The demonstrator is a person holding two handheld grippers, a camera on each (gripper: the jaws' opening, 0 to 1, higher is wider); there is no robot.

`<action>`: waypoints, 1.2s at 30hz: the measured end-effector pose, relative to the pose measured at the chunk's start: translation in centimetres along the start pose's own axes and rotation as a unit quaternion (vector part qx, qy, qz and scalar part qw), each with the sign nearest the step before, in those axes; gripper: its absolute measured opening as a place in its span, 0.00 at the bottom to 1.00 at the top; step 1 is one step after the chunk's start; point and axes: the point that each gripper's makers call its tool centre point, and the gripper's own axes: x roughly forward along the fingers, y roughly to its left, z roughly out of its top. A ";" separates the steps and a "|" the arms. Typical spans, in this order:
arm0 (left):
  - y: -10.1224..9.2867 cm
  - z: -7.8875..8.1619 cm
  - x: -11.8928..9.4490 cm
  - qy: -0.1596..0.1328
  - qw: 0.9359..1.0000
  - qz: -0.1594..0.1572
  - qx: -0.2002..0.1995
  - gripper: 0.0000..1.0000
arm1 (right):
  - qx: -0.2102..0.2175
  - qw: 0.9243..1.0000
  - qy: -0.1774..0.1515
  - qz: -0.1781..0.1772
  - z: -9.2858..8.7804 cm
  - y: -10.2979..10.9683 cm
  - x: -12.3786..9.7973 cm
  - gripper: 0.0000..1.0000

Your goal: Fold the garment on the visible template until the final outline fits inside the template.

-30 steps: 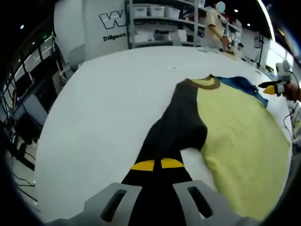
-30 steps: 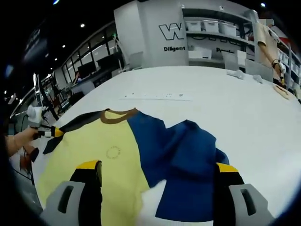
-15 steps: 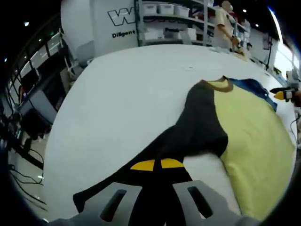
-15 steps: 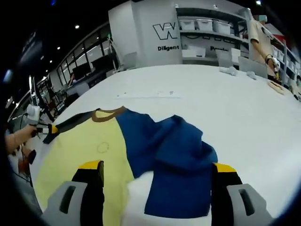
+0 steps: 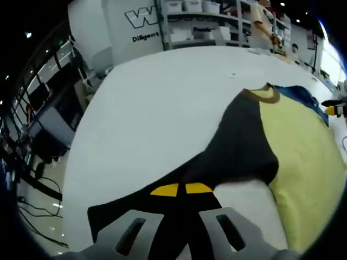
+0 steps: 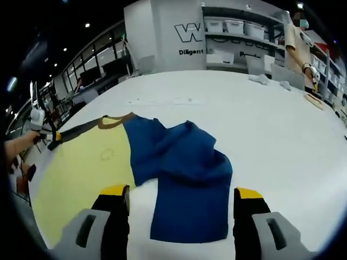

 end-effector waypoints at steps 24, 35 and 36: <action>1.1 0.1 0.2 0.006 1.000 0.014 0.006 0.04 | -0.098 0.994 0.038 0.020 -3.0 1.9 -0.8 0.44; 1.2 0.1 0.2 0.005 1.000 0.016 0.012 0.04 | -0.117 0.991 0.055 0.029 -4.0 1.7 -1.2 0.23; 1.2 0.1 0.3 0.005 1.000 0.016 0.012 0.04 | -0.119 0.991 0.055 0.029 -4.0 1.7 -1.3 0.19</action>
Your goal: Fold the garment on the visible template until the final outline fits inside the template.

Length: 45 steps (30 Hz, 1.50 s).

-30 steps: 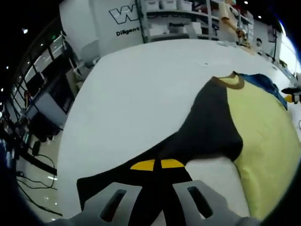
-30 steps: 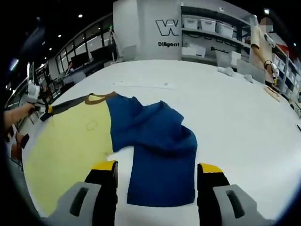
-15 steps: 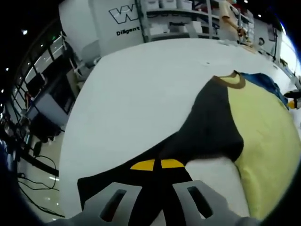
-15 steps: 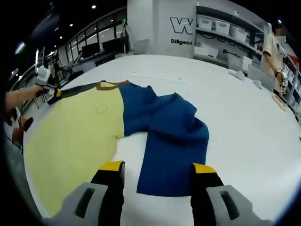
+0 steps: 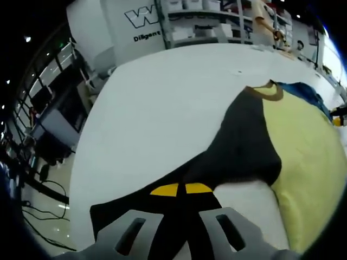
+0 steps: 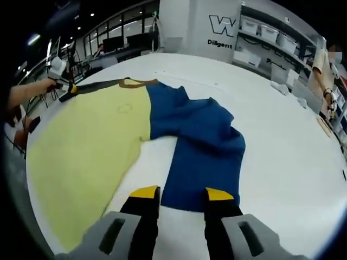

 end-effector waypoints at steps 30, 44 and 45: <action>1.6 0.5 0.8 0.008 0.999 0.013 0.028 0.04 | 0.126 0.989 -0.080 -0.011 6.6 -6.8 -3.8 0.00; 2.1 0.9 1.2 0.002 0.999 0.014 0.036 0.04 | 0.185 0.979 -0.063 -0.063 6.9 -13.9 -1.8 0.00; 2.1 0.9 1.2 0.002 0.999 0.014 0.036 0.04 | 0.187 0.978 -0.060 -0.065 6.8 -14.2 -1.7 0.00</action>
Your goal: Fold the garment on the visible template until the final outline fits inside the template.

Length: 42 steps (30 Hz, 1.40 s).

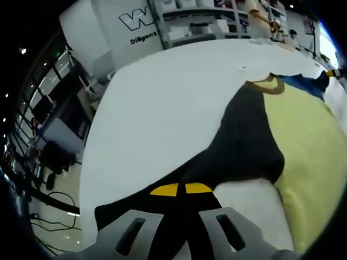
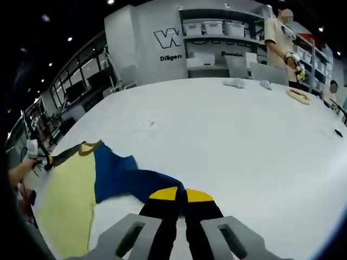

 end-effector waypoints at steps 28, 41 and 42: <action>0.9 0.4 0.6 0.001 0.999 0.011 0.032 0.04 | -0.024 0.990 0.068 -0.120 -1.7 -7.8 4.3 0.00; 1.0 0.4 0.6 0.004 0.999 0.017 0.035 0.04 | -0.007 0.987 0.056 -0.152 -2.2 -9.3 5.3 0.01; 1.0 0.4 0.7 0.003 0.999 0.017 0.031 0.04 | 0.000 0.987 0.056 -0.153 -2.3 -9.4 5.2 0.04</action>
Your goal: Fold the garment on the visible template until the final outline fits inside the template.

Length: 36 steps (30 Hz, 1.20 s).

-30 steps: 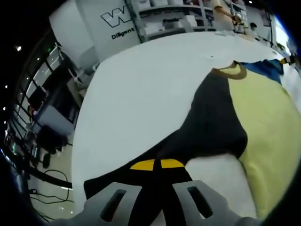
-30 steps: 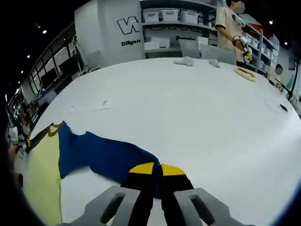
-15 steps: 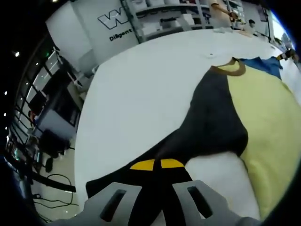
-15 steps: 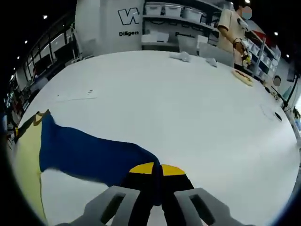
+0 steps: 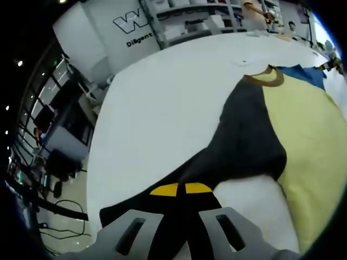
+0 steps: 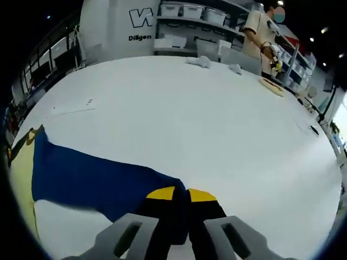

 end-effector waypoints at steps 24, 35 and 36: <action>-0.6 0.9 -5.8 -0.031 0.998 -0.014 -0.056 0.69 | 0.061 0.996 -0.036 0.054 -1.3 1.5 -4.8 0.36; -3.9 0.0 -10.5 -0.046 0.994 -0.053 -0.079 0.96 | 0.060 0.996 -0.030 0.064 -2.4 1.9 -5.2 0.36; -4.2 -0.1 -10.8 -0.046 0.994 -0.058 -0.079 0.98 | 0.060 0.996 -0.029 0.065 -2.5 2.0 -5.1 0.36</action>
